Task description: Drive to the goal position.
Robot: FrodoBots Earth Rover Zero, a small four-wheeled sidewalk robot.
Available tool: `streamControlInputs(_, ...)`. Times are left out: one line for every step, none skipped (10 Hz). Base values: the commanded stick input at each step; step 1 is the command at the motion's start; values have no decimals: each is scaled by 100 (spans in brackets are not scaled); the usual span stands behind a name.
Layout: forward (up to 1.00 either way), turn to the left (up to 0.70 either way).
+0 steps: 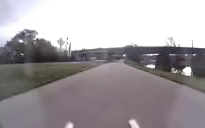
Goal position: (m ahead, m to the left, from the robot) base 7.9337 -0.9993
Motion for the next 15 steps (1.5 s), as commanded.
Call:
streamControlInputs(70, 0)
streamControlInputs(70, 0)
streamControlInputs(70, 0)
streamControlInputs(70, 0)
streamControlInputs(70, 0)
streamControlInputs(70, 0)
streamControlInputs(70, 0)
streamControlInputs(70, 0)
streamControlInputs(70, 0)
streamControlInputs(70, 0)
streamControlInputs(70, 0)
streamControlInputs(70, 0)
streamControlInputs(70, 0)
streamControlInputs(70, 0)
streamControlInputs(70, 0)
